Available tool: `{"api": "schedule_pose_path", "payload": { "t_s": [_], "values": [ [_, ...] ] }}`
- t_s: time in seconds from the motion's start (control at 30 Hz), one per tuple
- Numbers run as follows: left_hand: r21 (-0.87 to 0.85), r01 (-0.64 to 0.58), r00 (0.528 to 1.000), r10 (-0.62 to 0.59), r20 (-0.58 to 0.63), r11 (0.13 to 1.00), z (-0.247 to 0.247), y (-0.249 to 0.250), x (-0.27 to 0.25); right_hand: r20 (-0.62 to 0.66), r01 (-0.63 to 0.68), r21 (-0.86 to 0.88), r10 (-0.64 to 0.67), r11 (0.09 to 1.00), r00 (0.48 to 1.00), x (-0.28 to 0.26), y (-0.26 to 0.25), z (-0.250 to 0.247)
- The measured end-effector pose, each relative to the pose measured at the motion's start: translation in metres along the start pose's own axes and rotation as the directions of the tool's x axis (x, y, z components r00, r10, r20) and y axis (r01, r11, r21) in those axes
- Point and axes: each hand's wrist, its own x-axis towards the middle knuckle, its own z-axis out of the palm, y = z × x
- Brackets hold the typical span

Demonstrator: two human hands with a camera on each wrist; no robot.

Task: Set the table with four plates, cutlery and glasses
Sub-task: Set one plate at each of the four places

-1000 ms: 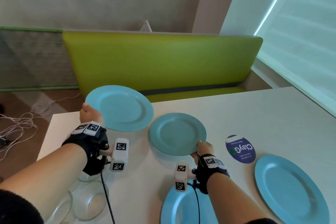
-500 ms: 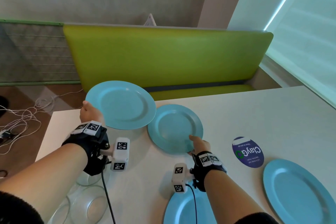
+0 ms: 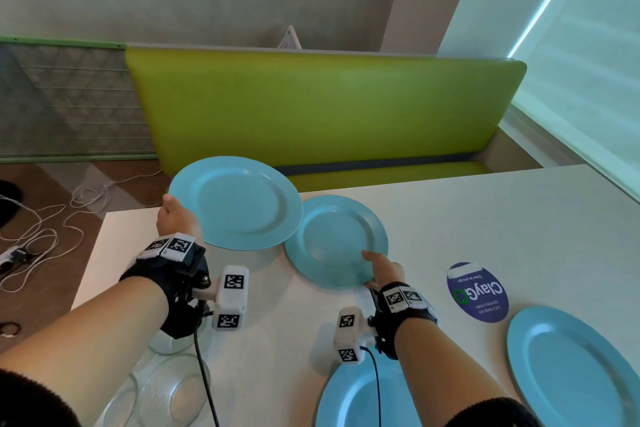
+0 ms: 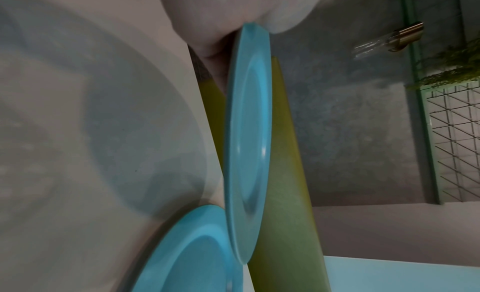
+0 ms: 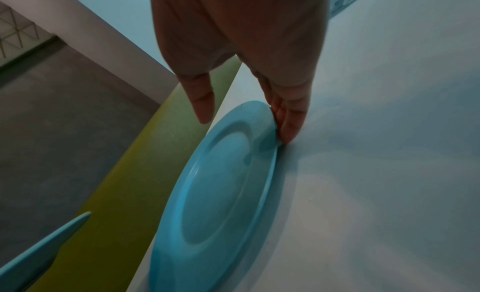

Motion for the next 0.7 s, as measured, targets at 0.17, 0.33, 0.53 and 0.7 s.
{"api": "schedule_pose_path", "payload": {
  "t_s": [0.17, 0.33, 0.53, 0.7],
  "values": [
    [-0.028, 0.007, 1.000, -0.007, 0.009, 1.000, 0.000, -0.001, 0.001, 0.006, 0.014, -0.038, -0.014, 0.999, 1.000, 0.002, -0.003, -0.002],
    [-0.024, 0.006, 1.000, -0.005, 0.029, 1.000, 0.002, -0.002, -0.003, -0.040, 0.057, -0.118, -0.062, 0.991, 0.997, -0.002, -0.003, -0.006],
    [0.020, -0.008, 0.991, 0.005, 0.137, 1.000, 0.010, -0.004, -0.022, -0.016, 0.159, -0.142, -0.163, 0.977, 0.987, -0.021, -0.005, -0.011],
    [0.066, -0.014, 0.947, -0.008, 0.322, 0.998, 0.029, -0.020, -0.056, 0.176, 0.114, 0.132, -0.136, 0.985, 0.975, -0.057, -0.009, -0.019]
  ]
}}
